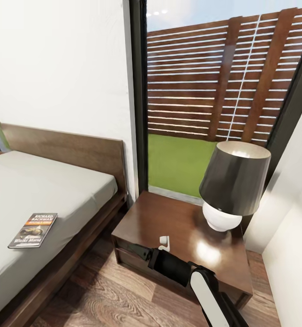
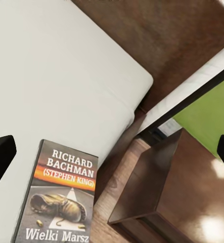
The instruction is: In the bedroom, move the book from the bed onto either nightstand, and place the two sandals side by side next to the bed.
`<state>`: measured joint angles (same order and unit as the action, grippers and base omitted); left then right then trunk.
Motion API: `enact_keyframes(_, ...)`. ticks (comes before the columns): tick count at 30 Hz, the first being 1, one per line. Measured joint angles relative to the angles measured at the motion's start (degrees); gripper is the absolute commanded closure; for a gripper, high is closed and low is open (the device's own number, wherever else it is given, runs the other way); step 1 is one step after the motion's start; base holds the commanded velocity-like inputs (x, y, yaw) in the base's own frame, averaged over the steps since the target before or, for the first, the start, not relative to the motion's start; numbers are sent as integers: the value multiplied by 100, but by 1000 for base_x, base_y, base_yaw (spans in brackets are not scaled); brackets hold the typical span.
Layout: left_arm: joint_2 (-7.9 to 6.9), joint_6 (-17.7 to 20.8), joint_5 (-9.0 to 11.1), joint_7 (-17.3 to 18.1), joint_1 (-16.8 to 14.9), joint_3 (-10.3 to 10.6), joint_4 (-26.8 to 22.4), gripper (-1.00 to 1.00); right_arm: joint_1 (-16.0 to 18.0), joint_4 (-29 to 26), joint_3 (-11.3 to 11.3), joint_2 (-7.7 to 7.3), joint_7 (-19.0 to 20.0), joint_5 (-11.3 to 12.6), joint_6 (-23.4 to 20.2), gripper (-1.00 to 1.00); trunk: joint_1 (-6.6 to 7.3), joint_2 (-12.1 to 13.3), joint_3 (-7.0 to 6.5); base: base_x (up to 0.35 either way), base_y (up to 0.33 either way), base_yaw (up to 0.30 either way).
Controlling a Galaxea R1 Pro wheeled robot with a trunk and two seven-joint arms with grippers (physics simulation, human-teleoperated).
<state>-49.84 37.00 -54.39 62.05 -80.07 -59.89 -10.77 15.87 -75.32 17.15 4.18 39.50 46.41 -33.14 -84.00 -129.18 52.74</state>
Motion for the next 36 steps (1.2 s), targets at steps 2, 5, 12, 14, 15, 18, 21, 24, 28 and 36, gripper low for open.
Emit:
enact_keyframes(2, 0, 1, 5, 3, 0, 3, 0, -100, 0, 0, 1, -1, 1, 0, 0, -100, 0, 0, -18, 0, 0, 0)
enact_keyframes(5, 0, 4, 11, 6, 0, 1, 0, -100, 0, 0, -1, -1, 1, 0, 0, -100, 0, 0, -44, 0, 0, 0)
enact_keyframes(12, 0, 7, 11, 6, 0, 0, 0, -100, 0, 0, -4, -5, 2, 0, 0, -100, 0, 0, -105, 0, 0, 0)
enact_keyframes(14, 0, 7, 12, 8, 0, 0, 0, -100, 0, 0, -2, -4, 2, 0, 0, -100, 0, 0, -122, 0, 0, 0)
enact_keyframes(15, 0, 7, 14, 10, 0, -1, 0, -100, 0, 0, -1, -5, 2, 0, 0, -100, 0, 0, -131, 0, 0, 0)
enact_keyframes(18, 0, 7, 19, 12, 0, -1, 0, -100, 0, 0, -2, -4, 2, 0, 0, -100, 0, 0, -157, 0, 0, 0)
enact_keyframes(21, 0, 7, 17, 11, 0, -1, 0, -100, 0, 0, -9, -6, 2, 3, 0, -100, 0, 0, -178, 0, 0, 0)
enact_keyframes(24, 0, 4, 10, 7, 0, -1, 0, -100, 0, 0, -29, -4, 4, 6, 2, -100, 0, 0, -189, 0, 0, 0)
enact_keyframes(28, 0, 1, -3, -3, 0, -1, 0, -100, 0, 0, -41, -3, 8, 9, 1, -100, 0, 0, -195, 0, 0, 0)
enact_keyframes(36, 0, -1, -8, -29, 0, -1, 0, -100, 0, 6, 0, 1, 5, -20, 8, -100, 0, 0, -199, 0, 0, 0)
